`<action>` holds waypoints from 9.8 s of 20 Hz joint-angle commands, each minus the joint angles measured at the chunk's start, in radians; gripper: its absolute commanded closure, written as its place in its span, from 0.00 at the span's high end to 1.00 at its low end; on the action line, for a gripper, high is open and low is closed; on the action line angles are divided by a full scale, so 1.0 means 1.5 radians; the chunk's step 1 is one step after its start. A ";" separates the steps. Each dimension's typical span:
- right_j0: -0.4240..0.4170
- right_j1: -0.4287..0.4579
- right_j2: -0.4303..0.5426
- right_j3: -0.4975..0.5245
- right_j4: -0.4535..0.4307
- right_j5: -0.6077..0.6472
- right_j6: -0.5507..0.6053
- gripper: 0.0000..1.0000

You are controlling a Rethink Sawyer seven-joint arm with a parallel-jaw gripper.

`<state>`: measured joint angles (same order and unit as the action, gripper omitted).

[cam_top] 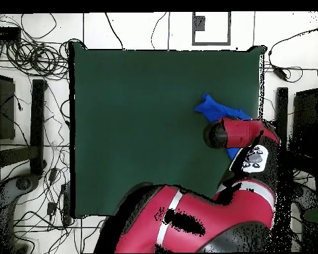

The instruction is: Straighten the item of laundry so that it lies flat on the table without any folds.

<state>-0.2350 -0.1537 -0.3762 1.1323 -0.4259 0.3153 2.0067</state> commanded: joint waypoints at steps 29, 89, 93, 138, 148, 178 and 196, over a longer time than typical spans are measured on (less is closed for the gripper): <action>0.032 -0.056 0.044 0.186 0.043 -0.046 0.125 0.00; -0.006 -0.052 0.061 0.085 0.036 0.026 0.043 1.00; -0.020 -0.061 0.080 0.065 0.039 0.063 0.012 1.00; 0.005 -0.034 0.081 0.085 0.029 0.033 0.048 1.00; 0.013 -0.033 0.075 0.090 0.037 0.036 0.062 1.00; 0.011 0.006 0.072 0.072 0.027 -0.015 0.069 1.00; 0.012 0.011 0.059 0.059 0.024 -0.022 0.070 1.00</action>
<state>-0.2542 -0.1924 -0.3748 1.2026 -0.4049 0.3007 2.0067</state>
